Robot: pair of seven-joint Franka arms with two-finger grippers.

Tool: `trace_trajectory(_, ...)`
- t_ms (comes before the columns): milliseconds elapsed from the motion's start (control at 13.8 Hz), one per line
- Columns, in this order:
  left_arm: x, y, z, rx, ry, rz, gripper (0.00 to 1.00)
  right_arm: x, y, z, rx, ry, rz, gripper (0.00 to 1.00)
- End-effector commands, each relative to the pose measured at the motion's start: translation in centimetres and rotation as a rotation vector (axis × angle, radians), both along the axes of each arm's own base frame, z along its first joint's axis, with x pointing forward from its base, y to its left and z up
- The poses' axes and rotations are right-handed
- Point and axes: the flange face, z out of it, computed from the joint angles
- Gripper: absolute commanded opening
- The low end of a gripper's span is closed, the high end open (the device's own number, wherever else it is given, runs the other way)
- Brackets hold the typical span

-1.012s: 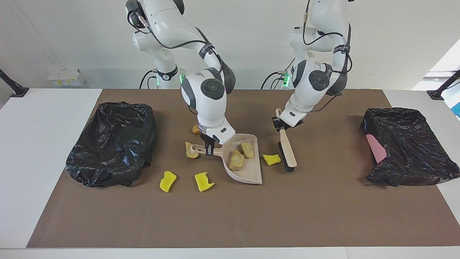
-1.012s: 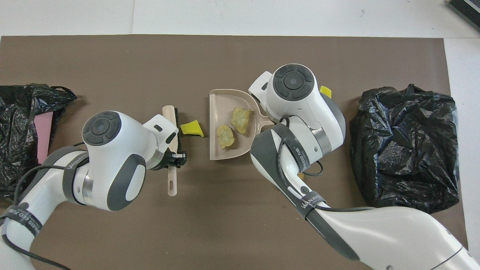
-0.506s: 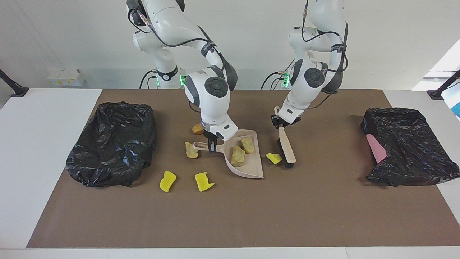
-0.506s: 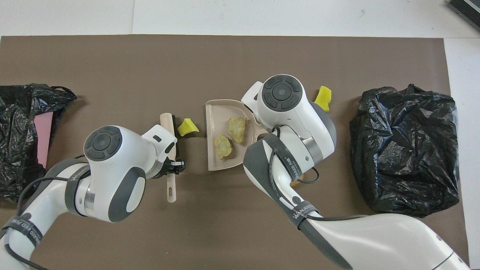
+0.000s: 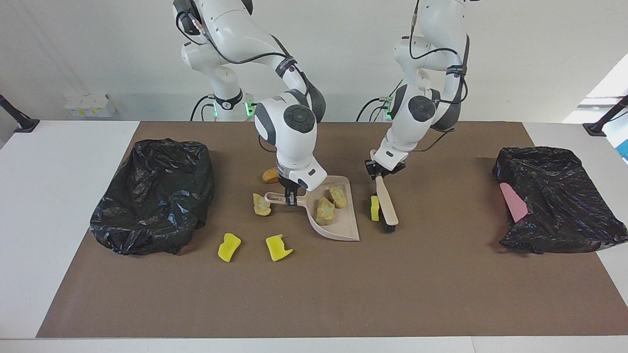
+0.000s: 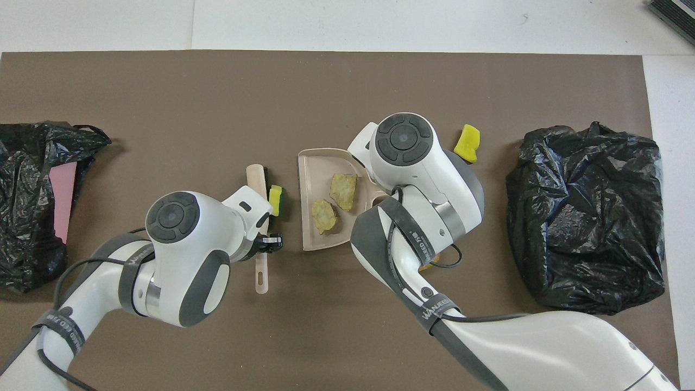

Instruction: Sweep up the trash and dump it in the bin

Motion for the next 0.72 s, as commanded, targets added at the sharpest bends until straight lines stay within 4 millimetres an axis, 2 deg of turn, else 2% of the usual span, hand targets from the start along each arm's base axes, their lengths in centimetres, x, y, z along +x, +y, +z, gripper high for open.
trace_trajectory(0,-2.4,-4.1,1.1,-0.05,-0.01,-0.024,0.0,-0.6,-0.6,0.8,-0.008,-0.001,0.024,0.0)
trace_trajectory(72,-3.5,-5.9,1.4,-0.065,-0.007,-0.042,0.0,-0.7,-0.6,0.8,-0.009,0.0,0.024,0.0)
trace_trajectory(145,-4.0,-6.7,1.6,-0.07,-0.001,-0.027,0.0,-0.6,-0.6,0.9,-0.008,-0.001,0.024,0.0)
trace_trajectory(217,-3.4,-7.2,2.2,-0.076,-0.004,0.023,0.0,-0.6,-0.6,0.9,-0.008,-0.001,0.024,0.0)
trace_trajectory(289,-2.6,-7.3,2.9,-0.084,-0.014,0.049,0.0,-0.6,-0.6,0.9,-0.008,-0.001,0.025,0.0)
trace_trajectory(506,-0.5,-5.1,4.2,-0.096,-0.036,0.104,0.0,-0.3,-0.9,0.8,-0.002,-0.005,0.027,0.0)
trace_trajectory(651,-0.2,-5.0,4.4,-0.088,-0.032,0.141,0.0,-0.1,-1.2,0.9,0.002,-0.007,0.021,0.0)
